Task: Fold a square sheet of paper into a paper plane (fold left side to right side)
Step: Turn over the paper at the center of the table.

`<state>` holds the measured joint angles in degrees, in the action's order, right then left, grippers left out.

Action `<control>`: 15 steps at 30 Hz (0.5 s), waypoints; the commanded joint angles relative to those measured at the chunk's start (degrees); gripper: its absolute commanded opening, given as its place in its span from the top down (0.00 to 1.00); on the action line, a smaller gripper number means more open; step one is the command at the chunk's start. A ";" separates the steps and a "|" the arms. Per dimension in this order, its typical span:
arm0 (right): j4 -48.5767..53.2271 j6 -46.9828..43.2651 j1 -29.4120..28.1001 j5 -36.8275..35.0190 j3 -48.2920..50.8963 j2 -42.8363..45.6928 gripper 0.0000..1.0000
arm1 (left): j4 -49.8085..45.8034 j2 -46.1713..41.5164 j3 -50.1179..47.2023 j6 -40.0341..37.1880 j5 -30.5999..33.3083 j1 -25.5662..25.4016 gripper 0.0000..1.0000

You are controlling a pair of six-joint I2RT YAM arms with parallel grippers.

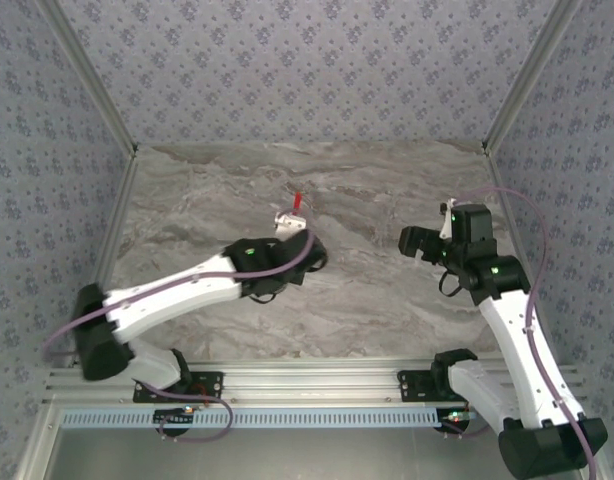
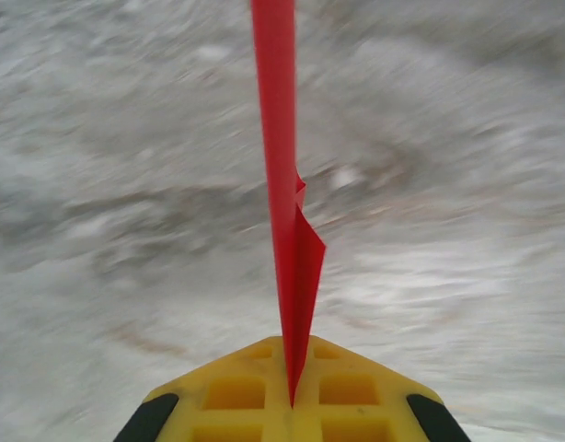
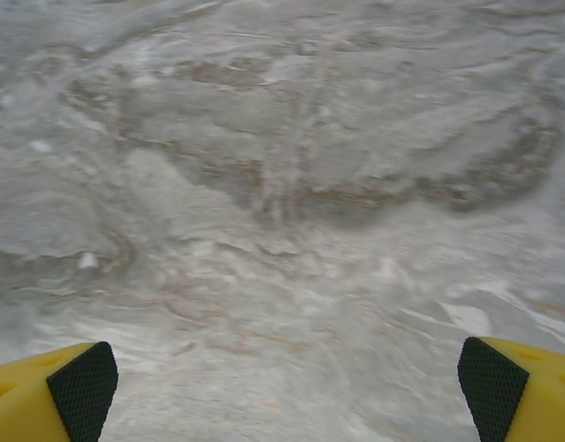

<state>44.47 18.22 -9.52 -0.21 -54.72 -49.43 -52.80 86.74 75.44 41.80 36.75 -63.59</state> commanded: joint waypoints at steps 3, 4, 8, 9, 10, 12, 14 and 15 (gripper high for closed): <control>3.69 -2.21 0.61 -7.88 0.49 2.08 0.00 | -18.83 12.68 6.88 10.23 7.53 -0.74 1.00; 4.13 -2.36 0.56 -8.12 0.39 2.13 0.00 | -18.39 14.57 7.55 10.36 6.53 -0.74 1.00; 5.32 -2.77 0.81 -9.24 0.14 2.98 0.00 | -16.05 23.95 10.98 8.69 0.81 -0.24 0.98; 5.48 -2.89 0.85 -9.36 0.20 3.35 0.00 | -15.32 26.40 12.11 7.97 -0.97 -0.12 0.98; 5.60 -3.03 0.88 -9.40 0.23 3.63 0.00 | -14.68 28.45 13.03 7.41 -2.03 -0.13 0.98; 5.85 -3.14 0.91 -9.57 0.33 4.07 0.00 | -13.08 32.31 15.31 6.03 -5.47 -0.13 0.98; 6.14 -3.27 1.03 -9.64 0.47 4.30 0.00 | -10.93 34.76 16.94 4.54 -7.53 -0.13 0.98; 6.28 -3.36 1.08 -9.59 0.55 4.30 0.00 | -9.93 35.72 17.55 3.99 -8.23 0.04 0.98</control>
<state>48.73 15.92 -8.86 -8.19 -54.50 -45.76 -64.10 120.31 90.67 48.01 33.34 -63.77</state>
